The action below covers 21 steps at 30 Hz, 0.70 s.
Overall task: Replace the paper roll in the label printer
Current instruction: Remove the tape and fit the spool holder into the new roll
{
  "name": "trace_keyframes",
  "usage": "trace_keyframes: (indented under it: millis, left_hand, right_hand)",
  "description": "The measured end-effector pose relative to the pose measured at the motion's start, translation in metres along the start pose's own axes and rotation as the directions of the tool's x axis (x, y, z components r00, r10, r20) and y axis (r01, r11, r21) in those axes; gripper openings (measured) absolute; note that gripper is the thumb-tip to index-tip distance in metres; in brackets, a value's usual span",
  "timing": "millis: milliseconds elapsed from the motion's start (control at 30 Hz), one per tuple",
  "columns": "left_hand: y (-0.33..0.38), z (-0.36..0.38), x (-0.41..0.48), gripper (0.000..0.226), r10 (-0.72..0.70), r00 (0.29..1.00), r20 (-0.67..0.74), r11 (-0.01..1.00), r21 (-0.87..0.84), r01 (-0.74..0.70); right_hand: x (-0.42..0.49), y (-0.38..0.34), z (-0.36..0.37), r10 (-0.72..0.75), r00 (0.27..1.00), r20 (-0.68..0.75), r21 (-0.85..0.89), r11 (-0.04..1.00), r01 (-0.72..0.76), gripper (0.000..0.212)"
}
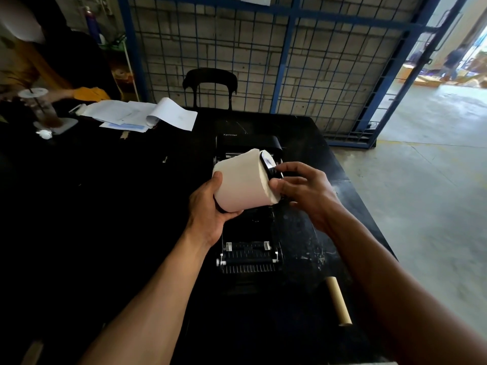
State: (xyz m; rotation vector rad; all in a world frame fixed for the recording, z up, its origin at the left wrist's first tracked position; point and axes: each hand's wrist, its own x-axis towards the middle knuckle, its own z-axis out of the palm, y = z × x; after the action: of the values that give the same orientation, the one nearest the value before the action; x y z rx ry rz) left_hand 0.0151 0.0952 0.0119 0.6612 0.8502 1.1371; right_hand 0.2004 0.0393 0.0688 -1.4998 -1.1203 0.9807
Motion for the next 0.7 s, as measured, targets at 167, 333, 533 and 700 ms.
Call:
trace_keyframes:
  millis: [167, 333, 533, 700]
  left_hand:
    - [-0.004, 0.003, -0.003, 0.023, -0.031, 0.999, -0.008, 0.999, -0.033, 0.031]
    - [0.001, 0.008, -0.001, 0.023, -0.014, 0.999, -0.046, 0.998, 0.063, 0.017]
    - [0.009, 0.012, 0.0, 0.019, 0.065, 0.995, -0.08, 0.972, 0.232, -0.045]
    - [0.003, 0.007, -0.001, 0.02, 0.103, 0.989, -0.102, 0.945, 0.32, -0.065]
  right_hand:
    - [0.002, -0.006, 0.002, -0.08, 0.994, -0.068, -0.142, 0.987, 0.07, 0.02]
    - [0.004, 0.001, 0.0, -0.067, 0.991, -0.118, -0.157, 0.986, 0.048, 0.02]
    - [0.004, 0.022, 0.008, -0.042, 0.961, -0.275, -0.07, 0.997, 0.023, 0.022]
    - [0.009, 0.039, 0.018, 0.013, 0.947, -0.32, -0.031, 0.999, -0.024, 0.022]
